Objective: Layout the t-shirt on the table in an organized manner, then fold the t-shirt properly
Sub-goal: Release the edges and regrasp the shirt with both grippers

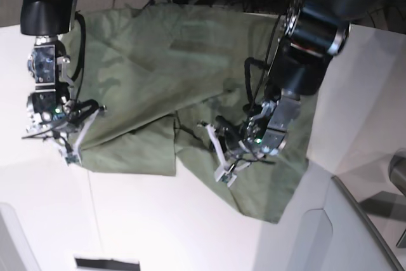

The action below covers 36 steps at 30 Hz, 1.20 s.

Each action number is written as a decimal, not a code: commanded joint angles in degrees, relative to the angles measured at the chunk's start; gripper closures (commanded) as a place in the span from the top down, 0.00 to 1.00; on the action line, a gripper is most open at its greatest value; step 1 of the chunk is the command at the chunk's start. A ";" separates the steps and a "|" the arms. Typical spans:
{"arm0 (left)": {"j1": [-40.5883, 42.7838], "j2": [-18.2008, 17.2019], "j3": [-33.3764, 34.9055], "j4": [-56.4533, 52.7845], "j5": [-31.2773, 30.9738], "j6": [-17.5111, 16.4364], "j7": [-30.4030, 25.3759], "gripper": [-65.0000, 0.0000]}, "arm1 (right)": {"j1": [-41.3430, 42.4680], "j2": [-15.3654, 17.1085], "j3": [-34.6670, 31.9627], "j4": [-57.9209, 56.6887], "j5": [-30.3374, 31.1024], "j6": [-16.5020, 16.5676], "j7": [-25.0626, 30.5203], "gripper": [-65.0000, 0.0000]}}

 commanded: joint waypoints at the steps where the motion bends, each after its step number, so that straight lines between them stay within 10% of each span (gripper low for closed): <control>1: -2.05 1.12 1.08 -3.13 0.78 1.37 -1.19 0.00 | 0.39 0.44 0.14 1.28 -0.17 -0.22 0.84 0.00; 8: -11.29 5.87 4.51 -19.57 0.78 6.03 -14.55 0.00 | -4.62 0.00 0.67 3.22 -0.17 -0.22 0.84 0.00; 20: -17.35 9.38 3.81 -17.20 0.17 8.23 -14.99 0.00 | -7.52 -5.45 6.65 10.78 -0.08 0.31 -5.67 0.00; 29: -3.02 -1.17 4.25 14.98 0.69 8.23 9.19 0.00 | -9.19 -5.72 6.65 14.65 -0.08 11.39 -10.59 0.00; 36: 7.88 -9.96 4.07 33.44 0.69 8.23 19.56 0.00 | -7.78 -5.72 7.18 7.35 -0.17 12.26 -10.42 0.00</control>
